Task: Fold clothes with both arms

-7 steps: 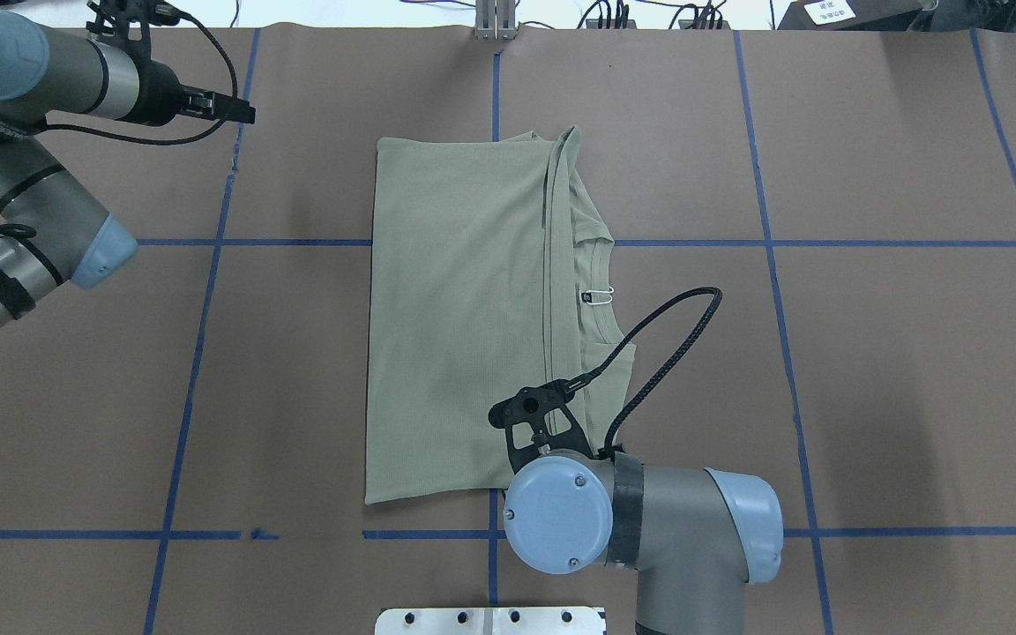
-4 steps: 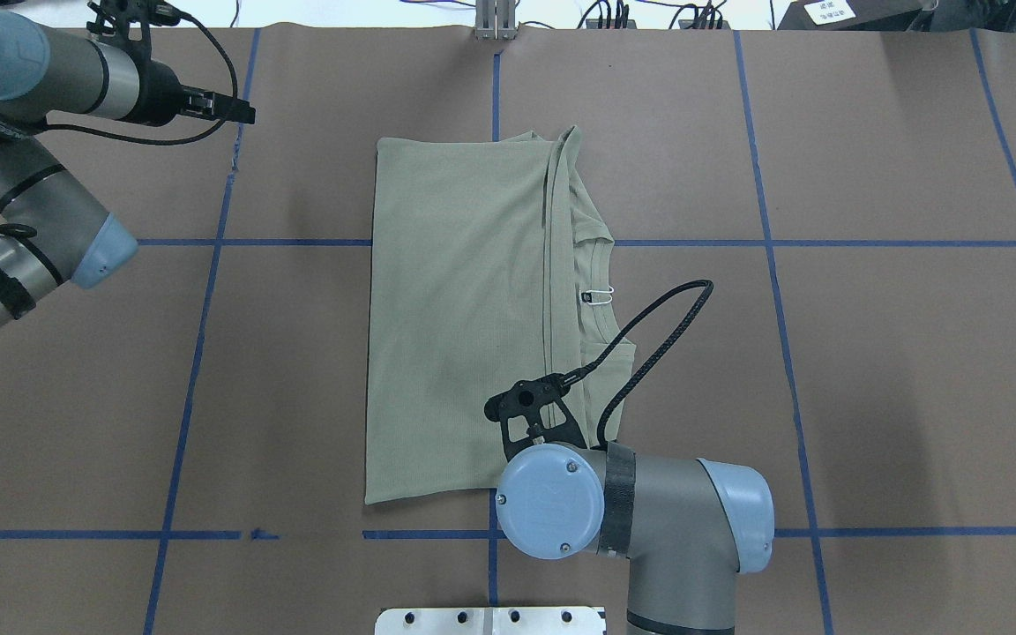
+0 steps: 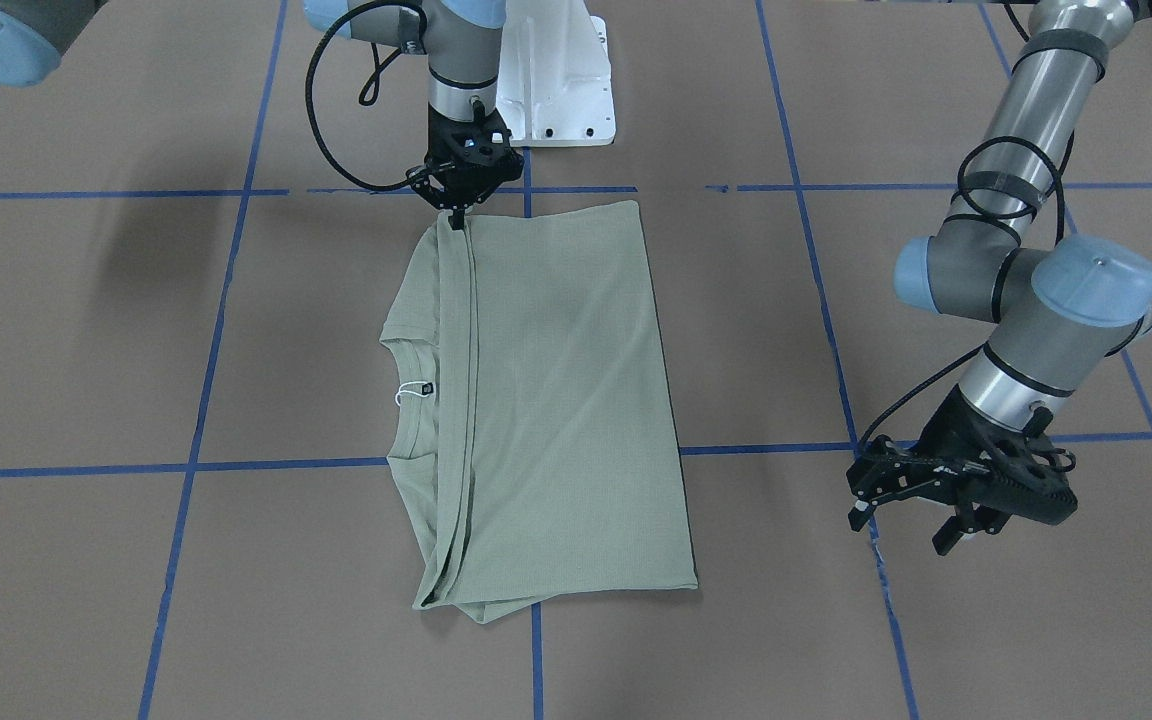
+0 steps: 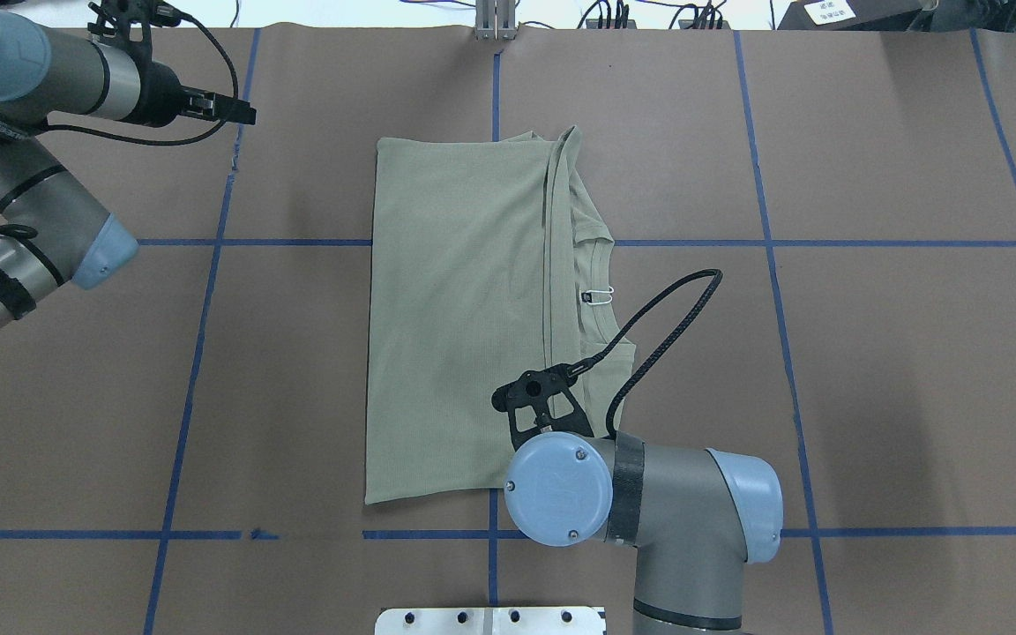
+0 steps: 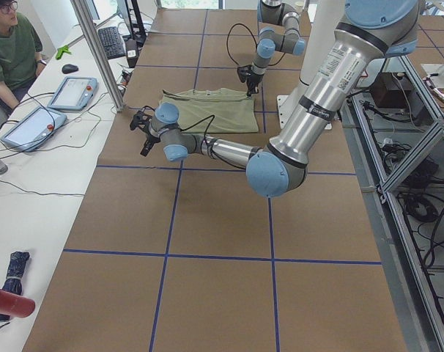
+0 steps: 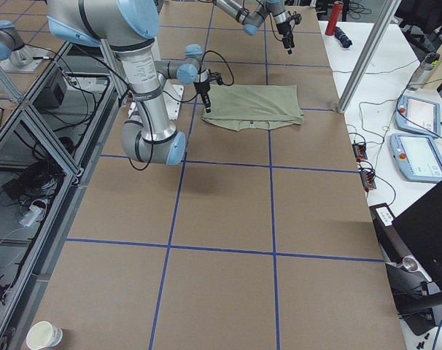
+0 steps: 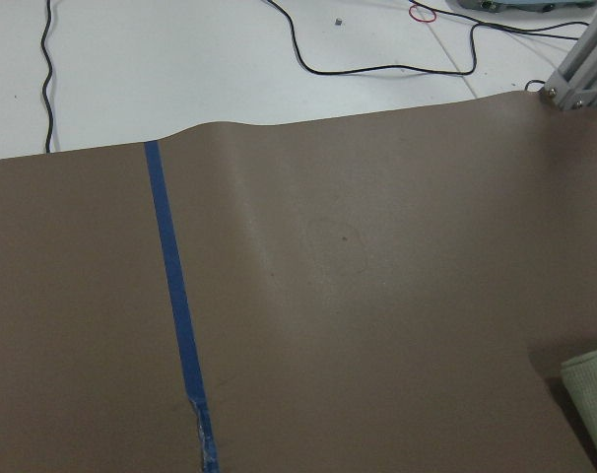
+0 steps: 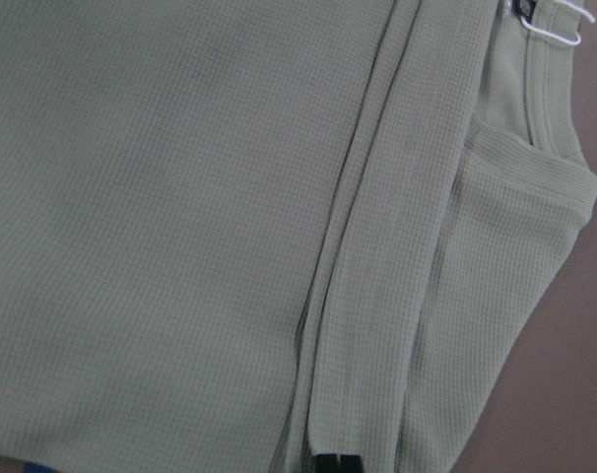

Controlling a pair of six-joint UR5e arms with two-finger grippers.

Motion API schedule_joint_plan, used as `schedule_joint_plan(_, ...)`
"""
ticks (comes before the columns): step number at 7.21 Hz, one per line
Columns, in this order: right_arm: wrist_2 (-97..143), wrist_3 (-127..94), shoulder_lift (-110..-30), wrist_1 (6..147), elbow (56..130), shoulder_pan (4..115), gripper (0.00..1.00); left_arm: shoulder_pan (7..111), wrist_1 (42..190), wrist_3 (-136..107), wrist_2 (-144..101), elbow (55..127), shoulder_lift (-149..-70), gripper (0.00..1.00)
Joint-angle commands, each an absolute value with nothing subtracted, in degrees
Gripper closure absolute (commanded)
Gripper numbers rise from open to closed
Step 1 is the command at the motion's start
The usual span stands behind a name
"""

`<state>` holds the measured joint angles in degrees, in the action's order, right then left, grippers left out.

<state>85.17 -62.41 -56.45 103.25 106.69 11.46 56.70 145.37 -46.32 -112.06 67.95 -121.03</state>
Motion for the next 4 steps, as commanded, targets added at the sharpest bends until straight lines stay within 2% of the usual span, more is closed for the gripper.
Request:
schedule_joint_plan(1,85.17,-62.49,-57.82,105.36,109.75,12.48,1.00,56.69,145.46,-46.75,-112.06,68.11,-121.03,0.00)
schedule_joint_plan(2,85.51,-63.27,-61.40,106.51,113.69,12.48,1.00,56.60,145.55,-47.80,-112.06,68.20,-121.03,0.00)
schedule_joint_plan(4,85.61,-67.81,-65.73,106.44,115.22,12.57,1.00,56.60,145.55,-47.99,-112.06,68.47,-120.94,0.00)
